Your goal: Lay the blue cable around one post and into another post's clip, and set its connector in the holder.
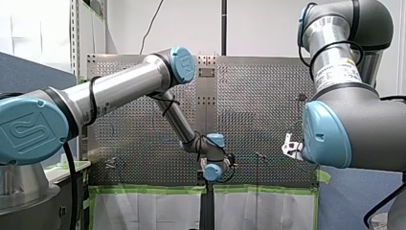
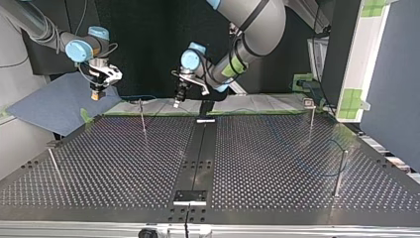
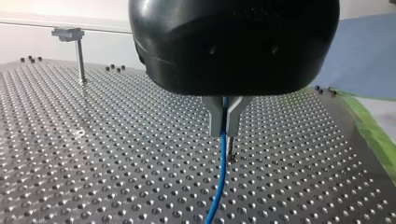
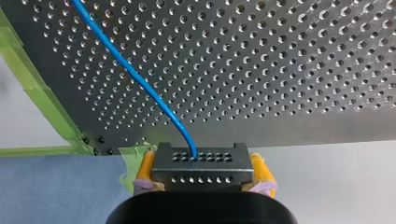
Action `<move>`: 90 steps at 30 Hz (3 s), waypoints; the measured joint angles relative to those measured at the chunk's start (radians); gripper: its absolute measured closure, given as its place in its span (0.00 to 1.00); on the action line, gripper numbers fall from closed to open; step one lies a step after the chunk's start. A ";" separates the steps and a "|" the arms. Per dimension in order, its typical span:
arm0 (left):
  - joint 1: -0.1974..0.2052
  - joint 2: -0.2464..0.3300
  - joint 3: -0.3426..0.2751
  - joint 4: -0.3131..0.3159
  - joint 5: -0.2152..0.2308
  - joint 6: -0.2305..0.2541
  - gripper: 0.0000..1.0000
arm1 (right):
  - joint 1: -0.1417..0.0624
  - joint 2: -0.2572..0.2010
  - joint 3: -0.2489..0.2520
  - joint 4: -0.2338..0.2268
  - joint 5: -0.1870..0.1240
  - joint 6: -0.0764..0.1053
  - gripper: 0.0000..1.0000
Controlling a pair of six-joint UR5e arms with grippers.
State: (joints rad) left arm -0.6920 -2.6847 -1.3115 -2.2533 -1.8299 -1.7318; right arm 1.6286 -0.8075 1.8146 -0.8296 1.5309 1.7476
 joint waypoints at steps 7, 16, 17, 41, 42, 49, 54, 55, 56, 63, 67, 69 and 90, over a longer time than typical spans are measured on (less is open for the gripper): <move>0.014 0.000 0.006 -0.005 0.001 -0.010 0.99 | 0.000 0.001 -0.006 -0.004 -0.001 0.001 1.00; 0.019 -0.004 0.008 -0.007 0.036 -0.010 0.99 | 0.000 0.002 -0.008 -0.013 0.000 0.001 1.00; 0.018 -0.006 0.008 -0.007 0.042 -0.010 0.99 | 0.000 0.002 -0.008 -0.014 0.000 0.001 1.00; 0.027 -0.018 0.013 -0.002 0.086 -0.016 0.99 | -0.003 0.006 -0.008 -0.042 0.001 0.008 1.00; 0.026 -0.018 0.013 -0.002 0.089 -0.016 0.99 | -0.004 0.007 -0.008 -0.042 0.001 0.008 1.00; 0.023 -0.024 0.016 -0.003 0.099 -0.019 0.99 | -0.004 0.009 -0.008 -0.045 0.002 0.009 1.00; 0.025 -0.025 0.019 -0.003 0.100 -0.023 0.99 | -0.003 0.024 -0.016 -0.046 0.001 0.009 1.00; 0.026 -0.025 0.021 -0.004 0.100 -0.024 0.99 | -0.003 0.027 -0.019 -0.045 0.000 0.009 1.00; 0.027 -0.025 0.022 -0.004 0.100 -0.025 0.99 | -0.003 0.029 -0.021 -0.042 0.000 0.008 1.00; 0.031 -0.025 0.027 -0.007 0.099 -0.032 0.99 | -0.004 0.032 -0.034 -0.025 -0.001 0.007 1.00; 0.034 -0.025 0.028 -0.008 0.098 -0.032 0.99 | -0.005 0.033 -0.038 -0.022 -0.001 0.006 1.00; 0.036 -0.025 0.028 -0.008 0.098 -0.032 0.99 | -0.005 0.033 -0.040 -0.022 -0.001 0.006 1.00; 0.040 -0.026 0.049 -0.009 0.145 -0.043 0.99 | -0.005 0.039 -0.059 -0.040 0.000 0.007 1.00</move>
State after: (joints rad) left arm -0.6518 -2.7108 -1.2622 -2.2627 -1.6844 -1.7751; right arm 1.6238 -0.7681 1.7558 -0.8695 1.5314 1.7546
